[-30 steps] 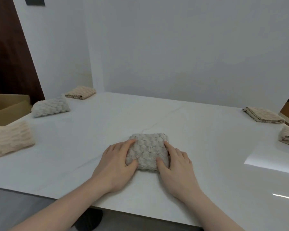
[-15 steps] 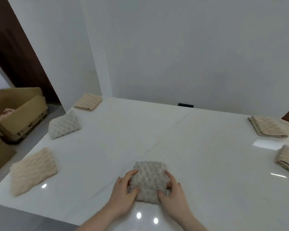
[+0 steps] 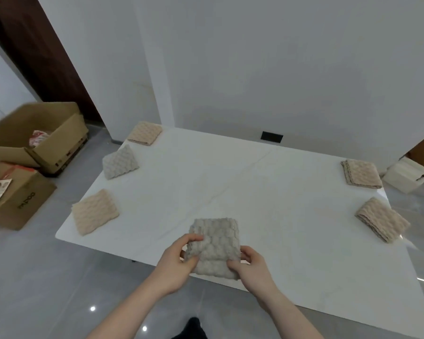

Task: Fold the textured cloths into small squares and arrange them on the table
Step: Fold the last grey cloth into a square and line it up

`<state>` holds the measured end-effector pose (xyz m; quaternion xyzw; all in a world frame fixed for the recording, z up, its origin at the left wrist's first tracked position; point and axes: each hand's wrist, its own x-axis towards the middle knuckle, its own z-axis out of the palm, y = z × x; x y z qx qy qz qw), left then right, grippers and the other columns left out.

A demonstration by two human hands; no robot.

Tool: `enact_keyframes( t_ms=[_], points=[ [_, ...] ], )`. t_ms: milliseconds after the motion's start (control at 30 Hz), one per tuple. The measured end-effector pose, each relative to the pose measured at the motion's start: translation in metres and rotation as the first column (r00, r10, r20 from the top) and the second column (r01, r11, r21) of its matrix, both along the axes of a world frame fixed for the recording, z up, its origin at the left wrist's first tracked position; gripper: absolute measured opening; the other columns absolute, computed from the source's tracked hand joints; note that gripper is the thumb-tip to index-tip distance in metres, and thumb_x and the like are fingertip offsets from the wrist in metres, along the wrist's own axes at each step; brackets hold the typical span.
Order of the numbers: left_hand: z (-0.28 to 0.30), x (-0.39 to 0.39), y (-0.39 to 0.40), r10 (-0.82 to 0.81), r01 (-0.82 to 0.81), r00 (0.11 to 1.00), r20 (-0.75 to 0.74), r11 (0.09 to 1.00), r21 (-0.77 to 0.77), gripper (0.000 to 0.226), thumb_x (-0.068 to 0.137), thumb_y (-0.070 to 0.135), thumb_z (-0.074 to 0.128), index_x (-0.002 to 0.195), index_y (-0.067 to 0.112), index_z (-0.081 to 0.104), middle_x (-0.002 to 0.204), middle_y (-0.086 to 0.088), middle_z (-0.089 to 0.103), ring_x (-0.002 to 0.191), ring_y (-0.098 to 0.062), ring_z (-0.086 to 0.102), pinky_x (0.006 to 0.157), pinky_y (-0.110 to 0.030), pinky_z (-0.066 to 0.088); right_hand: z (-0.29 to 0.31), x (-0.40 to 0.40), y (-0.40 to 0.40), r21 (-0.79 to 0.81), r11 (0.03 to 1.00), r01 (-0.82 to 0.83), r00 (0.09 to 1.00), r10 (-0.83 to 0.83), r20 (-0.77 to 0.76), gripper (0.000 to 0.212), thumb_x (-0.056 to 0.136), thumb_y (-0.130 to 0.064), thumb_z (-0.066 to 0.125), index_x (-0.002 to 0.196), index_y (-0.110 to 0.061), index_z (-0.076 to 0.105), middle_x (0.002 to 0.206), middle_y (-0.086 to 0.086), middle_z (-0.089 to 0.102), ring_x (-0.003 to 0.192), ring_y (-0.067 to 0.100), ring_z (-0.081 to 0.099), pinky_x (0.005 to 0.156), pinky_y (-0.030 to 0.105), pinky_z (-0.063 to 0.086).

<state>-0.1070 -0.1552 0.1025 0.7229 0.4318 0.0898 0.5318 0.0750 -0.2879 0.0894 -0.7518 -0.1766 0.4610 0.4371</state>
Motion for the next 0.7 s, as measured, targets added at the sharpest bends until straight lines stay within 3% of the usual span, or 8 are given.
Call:
enact_keyframes(
  t_ms=[133, 200, 333, 400, 500, 633, 700],
  points=[
    [0.0, 0.003, -0.004, -0.045, 0.044, 0.999, -0.001, 0.994, -0.104, 0.038, 0.092, 0.025, 0.069, 0.115, 0.054, 0.064, 0.103, 0.002, 0.071, 0.075, -0.007, 0.06, 0.067, -0.017, 0.051, -0.002, 0.002, -0.014, -0.019, 0.999, 0.05, 0.997, -0.051, -0.049, 0.015, 0.092, -0.026, 0.073, 0.105, -0.019, 0.073, 0.101, 0.004, 0.077, 0.092, 0.017, 0.075, 0.085, 0.036, 0.062],
    [0.002, 0.012, -0.003, -0.07, 0.069, 0.997, -0.008, 0.99, -0.126, 0.032, 0.093, 0.029, 0.069, 0.114, 0.053, 0.066, 0.098, -0.001, 0.071, 0.076, -0.006, 0.061, 0.067, -0.015, 0.05, -0.003, 0.013, -0.018, -0.03, 0.996, 0.082, 0.996, -0.083, -0.034, 0.015, 0.093, -0.031, 0.072, 0.102, -0.018, 0.074, 0.099, 0.005, 0.077, 0.092, 0.018, 0.075, 0.081, 0.034, 0.061],
    [0.004, 0.035, -0.001, -0.094, 0.092, 0.996, -0.003, 0.986, -0.142, 0.024, 0.094, 0.031, 0.068, 0.11, 0.049, 0.068, 0.096, -0.011, 0.07, 0.075, -0.007, 0.059, 0.063, -0.014, 0.048, -0.002, 0.033, -0.022, -0.034, 0.992, 0.12, 0.993, -0.12, 0.004, 0.017, 0.091, -0.035, 0.073, 0.099, -0.021, 0.075, 0.098, 0.003, 0.078, 0.093, 0.019, 0.075, 0.086, 0.046, 0.061],
    [0.004, 0.049, -0.001, -0.111, 0.109, 0.994, -0.012, 0.985, -0.137, 0.024, 0.093, 0.03, 0.069, 0.108, 0.048, 0.069, 0.097, -0.011, 0.071, 0.075, -0.011, 0.063, 0.066, -0.017, 0.051, 0.002, 0.041, -0.025, -0.036, 0.991, 0.131, 0.991, -0.13, 0.015, 0.012, 0.092, -0.03, 0.073, 0.1, -0.021, 0.075, 0.1, 0.002, 0.077, 0.088, 0.016, 0.075, 0.077, 0.039, 0.062],
    [0.004, 0.071, -0.006, -0.156, 0.151, 0.987, -0.028, 0.979, -0.136, 0.02, 0.092, 0.027, 0.07, 0.105, 0.043, 0.071, 0.107, 0.005, 0.07, 0.083, -0.014, 0.068, 0.072, -0.019, 0.055, 0.006, 0.06, -0.034, -0.025, 0.991, 0.135, 0.989, -0.134, 0.06, 0.008, 0.094, -0.024, 0.071, 0.1, -0.02, 0.073, 0.098, -0.002, 0.075, 0.074, 0.005, 0.072, 0.06, 0.016, 0.051],
    [0.001, 0.107, -0.02, -0.179, 0.167, 0.981, -0.068, 0.974, -0.152, 0.02, 0.093, 0.02, 0.067, 0.105, 0.036, 0.07, 0.108, 0.004, 0.07, 0.076, -0.017, 0.072, 0.073, -0.022, 0.055, 0.008, 0.1, -0.053, -0.022, 0.992, 0.121, 0.989, -0.119, 0.084, 0.006, 0.092, -0.02, 0.071, 0.098, -0.02, 0.073, 0.098, -0.002, 0.074, 0.076, 0.011, 0.074, 0.06, 0.017, 0.051],
    [-0.001, 0.127, -0.035, -0.165, 0.153, 0.983, -0.086, 0.979, -0.135, 0.019, 0.094, 0.02, 0.065, 0.105, 0.034, 0.07, 0.111, 0.007, 0.068, 0.076, -0.011, 0.071, 0.073, -0.022, 0.052, 0.009, 0.125, -0.065, -0.016, 0.996, 0.09, 0.992, -0.089, 0.087, 0.007, 0.091, -0.02, 0.07, 0.098, -0.021, 0.073, 0.098, -0.003, 0.074, 0.077, 0.013, 0.075, 0.062, 0.019, 0.052]
  ],
)
